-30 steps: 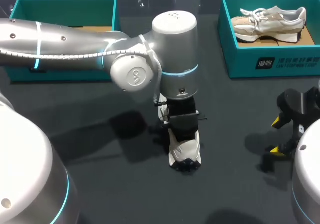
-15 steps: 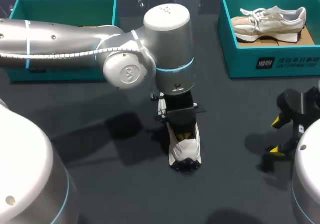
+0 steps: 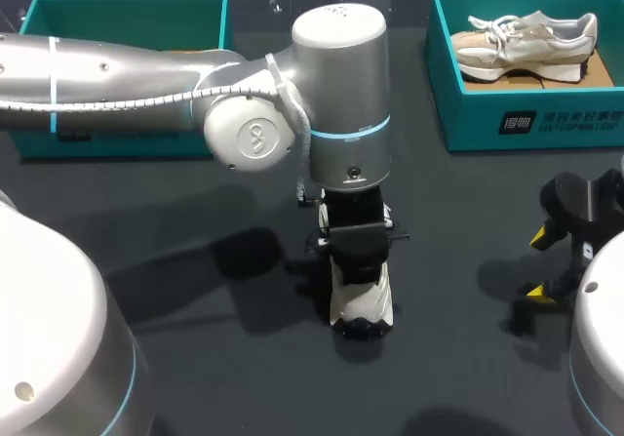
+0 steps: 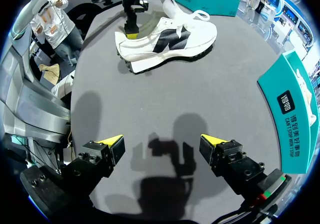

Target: Take the shoe out of the shoebox, open the shoe tongue, remove and reinsert the insole, then place the shoe into the shoebox

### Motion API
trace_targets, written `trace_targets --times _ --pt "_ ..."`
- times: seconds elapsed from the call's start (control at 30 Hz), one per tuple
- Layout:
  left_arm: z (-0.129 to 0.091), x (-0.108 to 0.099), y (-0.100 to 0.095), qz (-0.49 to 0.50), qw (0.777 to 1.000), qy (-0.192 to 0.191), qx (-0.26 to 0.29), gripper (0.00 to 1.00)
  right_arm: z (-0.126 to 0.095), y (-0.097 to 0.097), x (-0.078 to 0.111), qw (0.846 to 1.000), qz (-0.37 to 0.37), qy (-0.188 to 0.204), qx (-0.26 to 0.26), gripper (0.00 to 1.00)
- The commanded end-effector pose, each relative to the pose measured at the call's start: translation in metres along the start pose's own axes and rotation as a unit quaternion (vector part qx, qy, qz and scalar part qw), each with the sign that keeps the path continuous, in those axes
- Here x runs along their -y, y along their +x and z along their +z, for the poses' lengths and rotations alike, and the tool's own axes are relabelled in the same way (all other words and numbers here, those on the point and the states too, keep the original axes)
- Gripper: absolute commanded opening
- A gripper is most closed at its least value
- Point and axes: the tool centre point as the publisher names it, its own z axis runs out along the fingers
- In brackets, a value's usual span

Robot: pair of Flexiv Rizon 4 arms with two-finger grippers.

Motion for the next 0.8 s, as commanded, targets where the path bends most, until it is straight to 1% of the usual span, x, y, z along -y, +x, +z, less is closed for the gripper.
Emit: trace_targets --times 0.03,0.07,0.1,0.2,0.37,0.43,0.53,0.67,0.73,0.8 --pt "0.041 -0.017 -0.007 0.004 1.0 0.023 -0.005 0.0 -0.001 0.002 0.0 1.0 0.0 0.0 0.001 1.0" --pt "0.045 -0.02 -0.006 0.004 1.0 0.022 -0.006 0.0 -0.001 0.002 0.0 1.0 0.0 0.0 0.001 1.0" --pt "0.047 -0.023 -0.005 0.006 0.999 0.031 -0.006 0.0 -0.001 0.002 0.0 1.0 0.0 0.0 0.001 1.0" --pt "0.05 -0.028 -0.002 0.017 0.999 0.026 -0.001 0.0 -0.001 0.002 0.0 1.0 0.0 0.0 0.001 1.0" --pt "0.046 -0.045 -0.007 0.037 0.999 -0.007 0.012 0.0 -0.001 0.002 0.0 1.0 0.0 0.0 0.001 1.0" --pt "0.042 -0.052 -0.011 0.039 0.999 -0.034 0.015 0.0 -0.001 0.002 0.0 1.0 0.0 0.0 0.001 1.0" --pt "0.029 -0.059 -0.016 0.04 0.997 -0.058 0.019 0.0 -0.001 0.002 0.0 1.0 0.0 0.0 0.001 1.0" --pt "0.0 -0.049 -0.017 0.057 0.996 -0.063 0.033 0.0 -0.001 0.002 0.0 1.0 0.0 0.0 0.001 1.0" --pt "-0.011 -0.038 -0.017 0.07 0.996 -0.053 0.036 0.0 -0.001 0.002 0.0 1.0 0.0 0.0 0.001 1.0" --pt "-0.017 -0.027 -0.018 0.076 0.996 -0.045 0.033 0.0 -0.001 0.002 0.0 1.0 0.0 0.0 0.001 1.0"
